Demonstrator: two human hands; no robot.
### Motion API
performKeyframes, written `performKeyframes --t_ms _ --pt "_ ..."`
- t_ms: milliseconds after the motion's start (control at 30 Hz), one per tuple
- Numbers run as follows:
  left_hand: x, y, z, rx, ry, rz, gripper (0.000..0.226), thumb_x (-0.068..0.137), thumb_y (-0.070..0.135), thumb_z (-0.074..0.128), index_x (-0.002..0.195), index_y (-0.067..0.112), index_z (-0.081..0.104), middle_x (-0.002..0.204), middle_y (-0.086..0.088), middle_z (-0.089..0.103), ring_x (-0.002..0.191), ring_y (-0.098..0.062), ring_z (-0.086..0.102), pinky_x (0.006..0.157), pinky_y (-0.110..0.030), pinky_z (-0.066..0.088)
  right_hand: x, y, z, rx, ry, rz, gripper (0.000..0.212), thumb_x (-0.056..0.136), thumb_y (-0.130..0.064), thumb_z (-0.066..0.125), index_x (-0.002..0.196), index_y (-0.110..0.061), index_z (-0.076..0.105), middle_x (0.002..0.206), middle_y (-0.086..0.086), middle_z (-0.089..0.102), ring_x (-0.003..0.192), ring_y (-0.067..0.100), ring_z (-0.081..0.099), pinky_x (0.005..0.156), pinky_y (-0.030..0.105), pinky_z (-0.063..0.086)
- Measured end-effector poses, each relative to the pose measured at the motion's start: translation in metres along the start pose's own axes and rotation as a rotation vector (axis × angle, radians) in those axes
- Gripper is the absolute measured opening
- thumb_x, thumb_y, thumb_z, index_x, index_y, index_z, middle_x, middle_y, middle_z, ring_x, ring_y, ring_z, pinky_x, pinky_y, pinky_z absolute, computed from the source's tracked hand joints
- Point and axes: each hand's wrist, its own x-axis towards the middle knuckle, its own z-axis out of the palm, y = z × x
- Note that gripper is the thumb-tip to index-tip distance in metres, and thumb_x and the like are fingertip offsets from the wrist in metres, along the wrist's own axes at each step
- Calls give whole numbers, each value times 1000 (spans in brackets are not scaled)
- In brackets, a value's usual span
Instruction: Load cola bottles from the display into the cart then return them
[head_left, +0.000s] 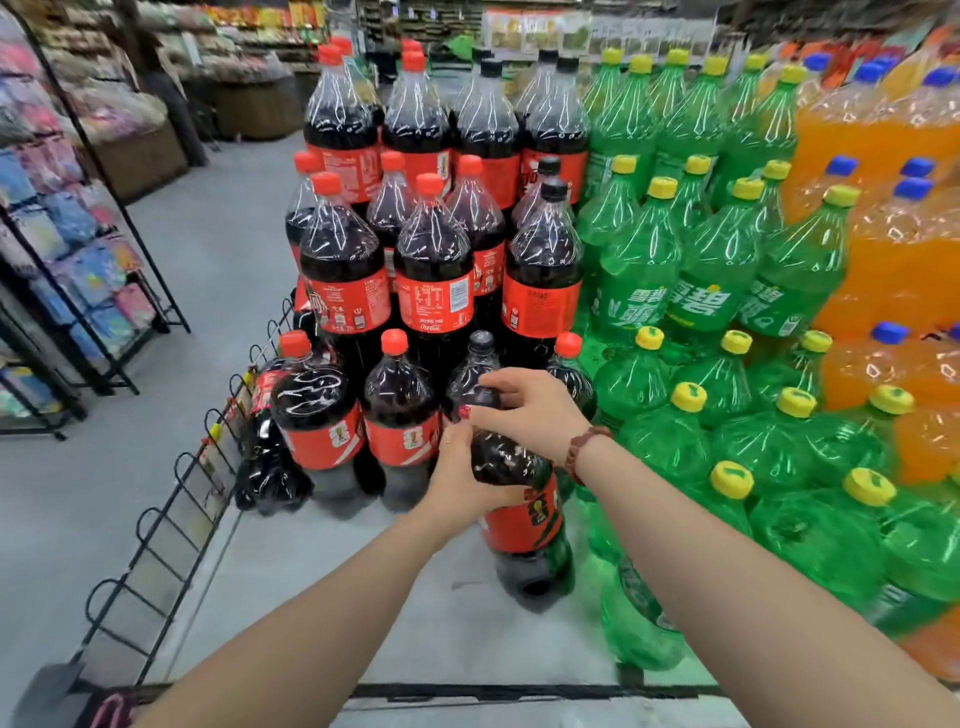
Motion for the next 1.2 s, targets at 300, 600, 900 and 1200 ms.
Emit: performKeyframes --t_ms 300,600,900,1200 --pt "-16 -63 44 -74 -72 -115 123 33 44 96 138 36 33 134 3 49 130 -14 45 110 -37 40 -22 15 -26 -223 82 -53 26 77 -27 76 101 -18 71 89 -2 70 83 16 64 84 32 52" --pt "-29 -55 81 -350 -146 -209 118 32 18 92 139 17 40 128 -4 63 115 -20 62 97 -37 52 -43 44 -60 -97 148 31 15 77 -21 76 79 -8 70 76 16 69 63 12 55 70 40 54" --pt "-1 -47 87 -327 -170 -162 104 41 0 93 132 18 45 123 1 63 111 -15 60 88 -18 50 -34 45 -66 -50 252 81 18 78 -19 76 91 -8 72 87 12 74 85 30 69 83 45 56" --pt "3 -50 87 -331 -179 -189 101 50 -10 91 135 16 43 124 0 61 111 -14 58 85 -16 48 -37 46 -62 -74 262 84 20 81 -23 74 100 -16 71 89 -8 71 82 4 65 77 14 50"
